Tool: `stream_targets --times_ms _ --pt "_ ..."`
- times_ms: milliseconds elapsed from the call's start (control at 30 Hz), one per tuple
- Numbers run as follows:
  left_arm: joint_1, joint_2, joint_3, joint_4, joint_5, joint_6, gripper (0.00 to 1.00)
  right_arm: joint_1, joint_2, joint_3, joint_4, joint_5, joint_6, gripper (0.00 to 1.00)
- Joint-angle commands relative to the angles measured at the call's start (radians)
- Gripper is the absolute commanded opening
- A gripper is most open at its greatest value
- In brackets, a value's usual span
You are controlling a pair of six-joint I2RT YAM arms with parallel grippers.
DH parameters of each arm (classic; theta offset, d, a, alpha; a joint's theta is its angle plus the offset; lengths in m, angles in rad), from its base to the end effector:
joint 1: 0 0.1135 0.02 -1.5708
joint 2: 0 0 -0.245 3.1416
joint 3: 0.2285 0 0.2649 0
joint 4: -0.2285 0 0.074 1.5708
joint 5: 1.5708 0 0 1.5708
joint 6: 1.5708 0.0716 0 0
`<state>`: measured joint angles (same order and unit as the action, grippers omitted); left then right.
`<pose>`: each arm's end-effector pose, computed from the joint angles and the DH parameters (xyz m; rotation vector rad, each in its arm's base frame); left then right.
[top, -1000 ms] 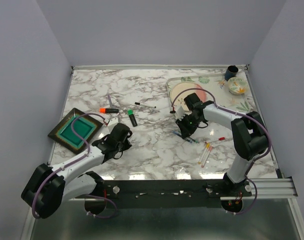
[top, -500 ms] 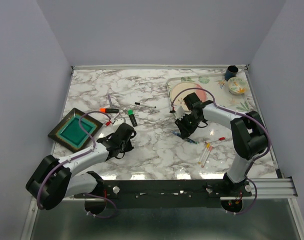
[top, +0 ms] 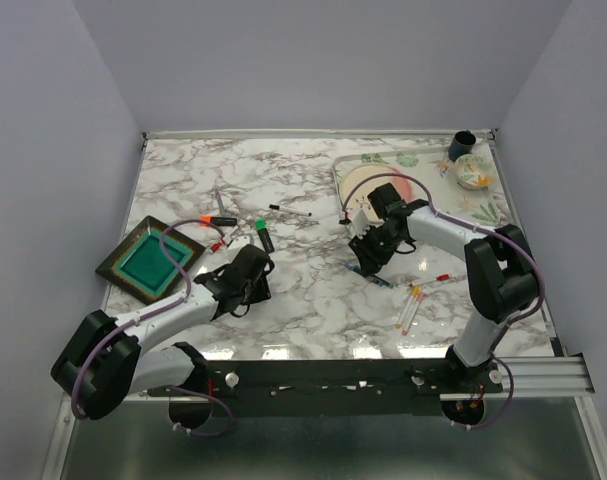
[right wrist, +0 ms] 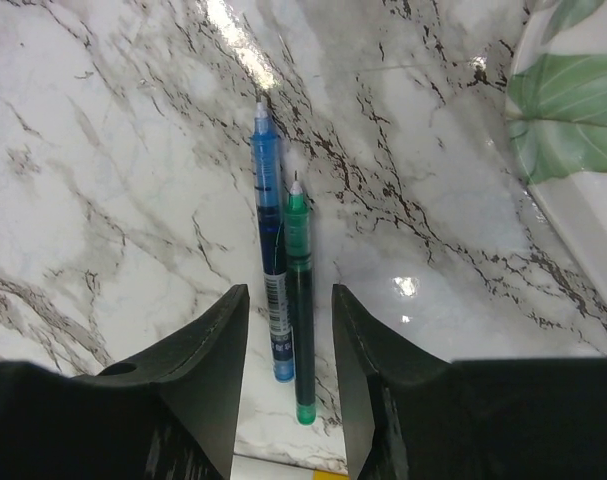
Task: Open the pen caps
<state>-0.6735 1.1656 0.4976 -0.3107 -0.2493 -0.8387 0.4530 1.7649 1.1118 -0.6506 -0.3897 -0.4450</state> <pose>0.2011 -0.1379 0.1070 -0.3050 2.5126 -0.2987 0.2989 0.1757 0.1095 -1.2939 2.5128 0.5591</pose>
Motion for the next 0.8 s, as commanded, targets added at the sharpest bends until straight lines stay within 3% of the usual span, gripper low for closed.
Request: stream_targets --times_ms 0,267,367,467,500,600,767 --pt "-0.005 -0.064 0.038 -0.051 -0.002 0.013 0.55 0.001 -0.093 0.014 -0.027 0.003 -0.056 0.47" --pt "-0.005 -0.297 0.039 -0.042 -0.001 0.05 0.8 -0.071 -0.323 -0.047 -0.101 -0.17 -0.23 0.47" --pt "-0.003 -0.411 0.012 -0.021 -0.001 0.087 0.89 -0.12 -0.404 -0.058 -0.208 -0.21 -0.397 0.47" --pt "0.0 -0.532 -0.024 -0.01 -0.007 0.116 0.98 -0.195 -0.493 -0.145 -0.288 -0.176 -0.688 0.52" --pt "0.0 -0.562 -0.045 -0.008 -0.016 0.118 0.99 -0.223 -0.551 -0.17 -0.309 -0.164 -0.871 0.54" --pt "0.0 -0.661 -0.08 -0.004 -0.03 0.099 0.99 -0.313 -0.596 -0.233 -0.328 -0.074 -1.074 0.58" --pt "-0.003 -0.712 -0.093 -0.008 -0.025 0.089 0.99 -0.335 -0.474 -0.228 -0.328 0.084 -1.155 0.58"
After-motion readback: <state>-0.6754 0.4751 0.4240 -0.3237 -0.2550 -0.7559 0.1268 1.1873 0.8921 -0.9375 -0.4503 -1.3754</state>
